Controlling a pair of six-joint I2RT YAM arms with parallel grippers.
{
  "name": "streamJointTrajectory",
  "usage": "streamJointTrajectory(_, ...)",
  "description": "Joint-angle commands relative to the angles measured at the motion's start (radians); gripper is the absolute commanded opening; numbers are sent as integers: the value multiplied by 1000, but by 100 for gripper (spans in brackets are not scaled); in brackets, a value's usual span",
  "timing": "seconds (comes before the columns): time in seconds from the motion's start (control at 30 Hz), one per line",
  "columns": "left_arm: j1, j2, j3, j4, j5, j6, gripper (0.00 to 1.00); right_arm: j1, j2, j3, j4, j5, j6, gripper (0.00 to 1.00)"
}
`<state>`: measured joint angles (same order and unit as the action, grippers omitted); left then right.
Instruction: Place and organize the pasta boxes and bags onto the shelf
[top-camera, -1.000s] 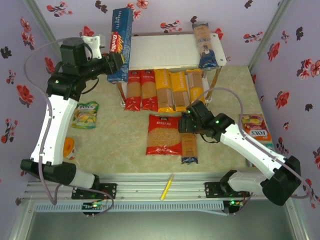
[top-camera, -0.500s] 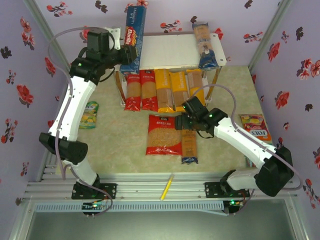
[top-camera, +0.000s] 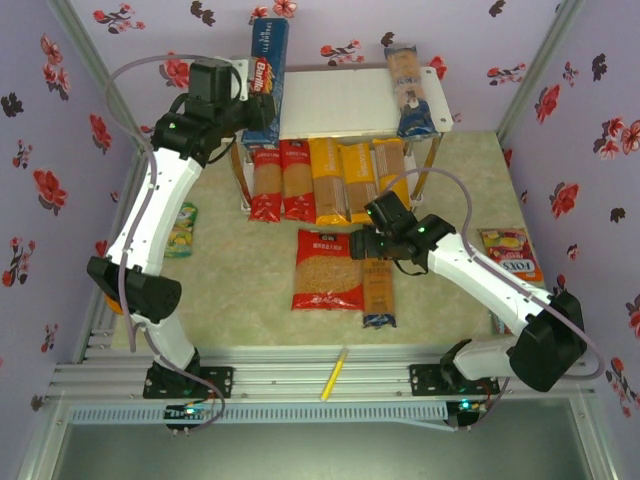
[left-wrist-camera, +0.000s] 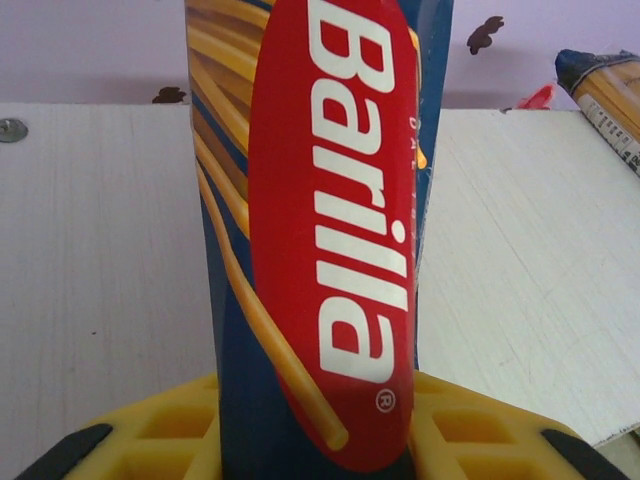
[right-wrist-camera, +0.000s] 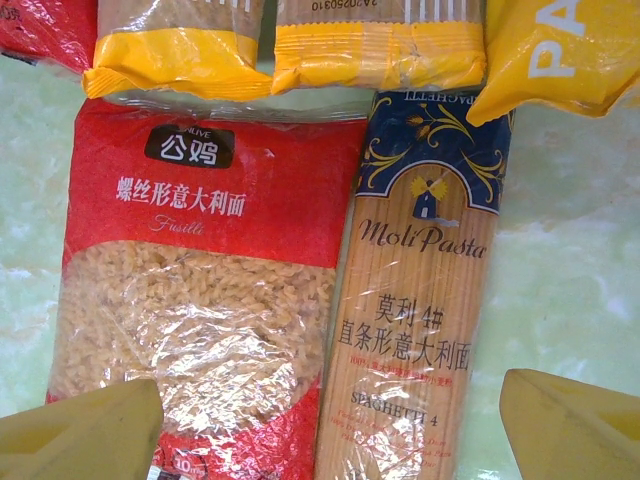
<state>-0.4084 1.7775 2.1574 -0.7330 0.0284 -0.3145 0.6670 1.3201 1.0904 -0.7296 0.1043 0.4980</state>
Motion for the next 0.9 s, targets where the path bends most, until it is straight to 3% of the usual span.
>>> streamJointTrajectory(0.0, -5, 0, 63, 143, -75, 16, 3, -9, 2, 17, -10, -3, -19, 88)
streamJointTrajectory(0.33, -9, 14, 35, 138, -116, 6, 30, -14, -17, -8, -16, -4, -11, 89)
streamJointTrajectory(0.5, -9, 17, 20, 144, -118, -2, 32, -15, -34, -17, -17, 1, -5, 89)
streamJointTrajectory(0.6, -9, 19, 15, 149, -120, -7, 46, -16, -40, -21, -22, 3, -1, 89)
streamJointTrajectory(0.87, -9, 29, -4, 166, -122, -30, 50, -15, -77, -44, -27, 15, 10, 89)
